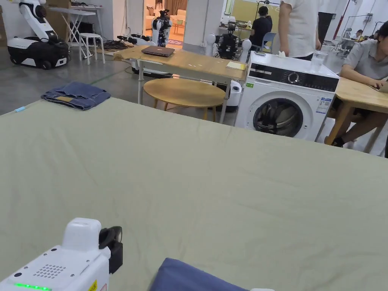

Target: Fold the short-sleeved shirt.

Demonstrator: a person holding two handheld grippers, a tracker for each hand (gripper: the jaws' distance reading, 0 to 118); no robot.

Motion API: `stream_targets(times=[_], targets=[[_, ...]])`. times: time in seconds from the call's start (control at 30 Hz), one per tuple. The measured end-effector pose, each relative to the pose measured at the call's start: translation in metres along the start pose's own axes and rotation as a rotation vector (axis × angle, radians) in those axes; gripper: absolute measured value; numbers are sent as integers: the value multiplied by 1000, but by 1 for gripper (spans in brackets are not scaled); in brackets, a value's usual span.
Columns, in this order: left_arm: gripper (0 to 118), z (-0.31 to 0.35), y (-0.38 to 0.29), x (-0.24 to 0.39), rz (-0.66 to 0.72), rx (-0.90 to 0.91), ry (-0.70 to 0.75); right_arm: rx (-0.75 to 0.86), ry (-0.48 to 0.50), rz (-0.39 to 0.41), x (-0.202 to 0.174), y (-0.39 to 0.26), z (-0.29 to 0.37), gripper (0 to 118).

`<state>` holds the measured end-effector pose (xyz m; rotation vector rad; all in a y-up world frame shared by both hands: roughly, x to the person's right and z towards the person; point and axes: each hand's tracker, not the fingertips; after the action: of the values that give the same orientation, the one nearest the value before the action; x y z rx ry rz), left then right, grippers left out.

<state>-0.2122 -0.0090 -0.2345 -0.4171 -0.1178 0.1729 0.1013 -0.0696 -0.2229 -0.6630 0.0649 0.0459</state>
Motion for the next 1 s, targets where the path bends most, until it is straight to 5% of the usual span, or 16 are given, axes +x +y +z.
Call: stream_targets(times=[0.27, 0.4, 0.47, 0.8, 1.0], targets=[[7, -15, -9, -35, 239, -252, -228, -5, -12, 29, 0, -6, -2, 0], [58, -30, -3, -47, 278, -359, -384, -12, -2, 14, 4, -6, -2, 0], [67, -43, -4, -54, 342, -465, -499, -15, 1, 13, 4, -5, -1, 0], [72, -120, -39, -49, 494, -834, -751, -12, 8, -4, 5, -6, 0, 0], [72, -145, -49, -29, 556, -872, -828, -13, 15, -15, 6, -6, 0, 0]])
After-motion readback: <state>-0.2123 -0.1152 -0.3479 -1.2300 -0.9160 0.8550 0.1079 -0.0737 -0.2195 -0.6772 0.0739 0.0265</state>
